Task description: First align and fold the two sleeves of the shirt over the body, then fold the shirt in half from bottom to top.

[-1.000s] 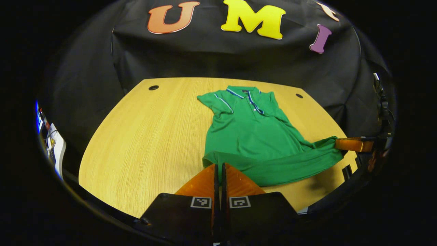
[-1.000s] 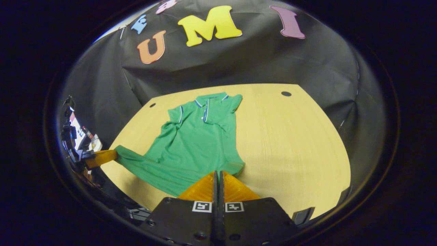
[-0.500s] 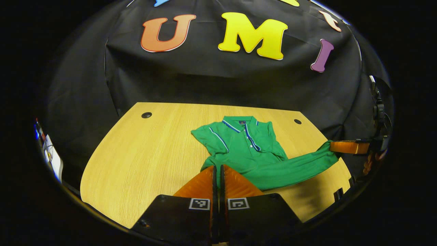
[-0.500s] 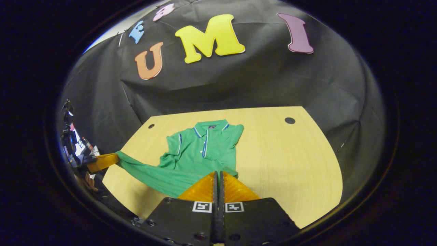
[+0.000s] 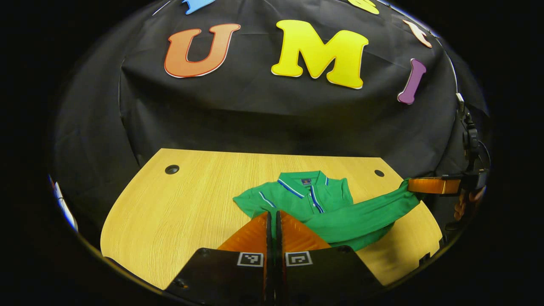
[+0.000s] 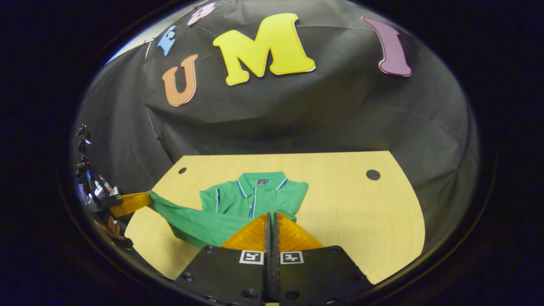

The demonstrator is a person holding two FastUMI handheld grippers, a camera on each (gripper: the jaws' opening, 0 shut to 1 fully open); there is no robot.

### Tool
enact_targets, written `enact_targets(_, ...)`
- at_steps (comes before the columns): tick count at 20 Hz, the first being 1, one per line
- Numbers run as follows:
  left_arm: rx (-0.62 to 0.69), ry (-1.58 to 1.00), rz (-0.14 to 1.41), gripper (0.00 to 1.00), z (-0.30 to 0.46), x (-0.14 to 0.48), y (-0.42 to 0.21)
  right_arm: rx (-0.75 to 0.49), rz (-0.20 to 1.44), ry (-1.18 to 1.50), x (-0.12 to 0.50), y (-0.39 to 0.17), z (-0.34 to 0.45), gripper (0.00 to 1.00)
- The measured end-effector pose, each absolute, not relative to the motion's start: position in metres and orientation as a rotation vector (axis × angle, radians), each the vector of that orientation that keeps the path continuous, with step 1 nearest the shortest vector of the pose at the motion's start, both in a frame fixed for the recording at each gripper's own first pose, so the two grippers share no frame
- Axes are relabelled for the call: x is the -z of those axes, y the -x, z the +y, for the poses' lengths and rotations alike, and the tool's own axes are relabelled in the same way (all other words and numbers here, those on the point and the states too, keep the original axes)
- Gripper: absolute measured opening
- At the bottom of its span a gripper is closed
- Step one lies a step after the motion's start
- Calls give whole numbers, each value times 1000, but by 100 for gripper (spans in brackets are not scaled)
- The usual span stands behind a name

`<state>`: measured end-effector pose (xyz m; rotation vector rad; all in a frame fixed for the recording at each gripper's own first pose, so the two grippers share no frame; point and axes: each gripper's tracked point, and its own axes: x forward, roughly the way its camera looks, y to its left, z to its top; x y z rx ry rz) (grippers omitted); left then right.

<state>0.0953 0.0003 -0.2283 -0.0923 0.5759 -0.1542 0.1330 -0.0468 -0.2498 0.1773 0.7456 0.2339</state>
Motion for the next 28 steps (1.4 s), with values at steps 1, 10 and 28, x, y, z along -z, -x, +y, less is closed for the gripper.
enact_targets(1,157,108,572,6,1,228,-110,-229,742,-182,248,-148,-46,0)
enact_targets(10,146,119,520,6,17,233,-238,-190,680,-171,253,-281,-40,0)
enact_targets(28,19,57,401,100,25,201,-253,-114,502,-44,227,-287,-38,96)
